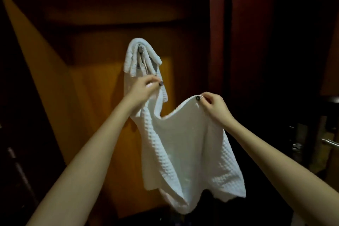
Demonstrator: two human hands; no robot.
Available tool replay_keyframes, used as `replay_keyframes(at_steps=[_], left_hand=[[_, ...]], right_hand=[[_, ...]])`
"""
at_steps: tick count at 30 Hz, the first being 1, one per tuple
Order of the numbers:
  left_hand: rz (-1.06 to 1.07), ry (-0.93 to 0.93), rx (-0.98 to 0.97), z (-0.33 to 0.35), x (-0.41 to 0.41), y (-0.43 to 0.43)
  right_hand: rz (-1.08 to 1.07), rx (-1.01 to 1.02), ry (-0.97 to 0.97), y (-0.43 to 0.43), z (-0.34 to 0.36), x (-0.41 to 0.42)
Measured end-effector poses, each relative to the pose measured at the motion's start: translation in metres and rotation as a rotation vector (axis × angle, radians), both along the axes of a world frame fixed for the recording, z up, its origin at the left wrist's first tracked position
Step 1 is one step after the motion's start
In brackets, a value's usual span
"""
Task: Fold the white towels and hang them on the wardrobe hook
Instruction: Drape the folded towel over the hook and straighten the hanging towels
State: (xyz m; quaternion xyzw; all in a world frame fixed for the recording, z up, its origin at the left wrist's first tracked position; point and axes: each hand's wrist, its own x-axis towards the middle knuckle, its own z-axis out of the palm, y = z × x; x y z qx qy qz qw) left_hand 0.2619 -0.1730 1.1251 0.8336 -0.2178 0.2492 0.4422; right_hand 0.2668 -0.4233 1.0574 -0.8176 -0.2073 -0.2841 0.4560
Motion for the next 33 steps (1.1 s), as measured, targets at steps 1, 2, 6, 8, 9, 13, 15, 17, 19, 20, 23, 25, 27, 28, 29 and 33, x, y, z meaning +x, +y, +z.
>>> replay_keyframes(at_steps=[1, 2, 6, 8, 9, 13, 15, 17, 19, 20, 23, 25, 27, 28, 29, 33], left_hand=[[-0.043, 0.058, 0.03, -0.007, 0.0, -0.003], [-0.072, 0.103, 0.056, -0.012, 0.001, -0.006], [-0.189, 0.205, 0.081, -0.026, 0.004, -0.015], [-0.237, 0.252, 0.109, -0.03, 0.003, -0.019], [-0.229, 0.257, 0.114, -0.032, 0.005, -0.02], [-0.107, 0.173, -0.124, -0.031, 0.013, -0.021], [-0.071, 0.146, -0.192, -0.026, 0.014, -0.024], [-0.063, 0.165, -0.22, -0.023, 0.015, -0.031], [-0.06, 0.217, -0.187, -0.024, 0.017, -0.039], [-0.074, 0.243, -0.149, -0.028, 0.017, -0.043], [-0.192, 0.304, -0.138, -0.047, 0.017, -0.047], [-0.251, 0.335, -0.141, -0.051, 0.019, -0.038], [-0.288, 0.388, -0.028, -0.05, 0.021, -0.021], [-0.316, 0.44, 0.045, -0.049, 0.02, -0.011], [-0.345, 0.502, 0.108, -0.05, 0.02, 0.0], [-0.305, 0.685, 0.142, -0.068, 0.024, 0.047]], right_hand=[[0.023, -0.027, -0.019, 0.01, 0.009, 0.0], [0.042, -0.047, -0.036, 0.019, 0.017, 0.001], [0.072, -0.069, -0.076, 0.042, 0.039, 0.004], [0.064, -0.072, -0.088, 0.046, 0.045, 0.008], [0.05, -0.074, -0.085, 0.044, 0.046, 0.011], [-0.116, -0.143, -0.008, 0.026, 0.032, 0.023], [-0.085, -0.095, 0.056, 0.024, 0.019, 0.021], [0.142, 0.038, 0.157, 0.031, 0.009, 0.012], [0.295, 0.031, 0.222, 0.04, 0.001, 0.005], [0.31, -0.029, 0.24, 0.044, -0.003, 0.003], [0.292, -0.149, 0.254, 0.051, -0.016, 0.001], [0.32, -0.133, 0.209, 0.052, -0.018, 0.001], [0.328, -0.1, 0.162, 0.052, -0.016, -0.001], [0.324, -0.086, 0.148, 0.052, -0.016, -0.001], [0.317, -0.074, 0.14, 0.05, -0.015, -0.001], [0.261, 0.07, 0.158, 0.042, -0.017, 0.005]])
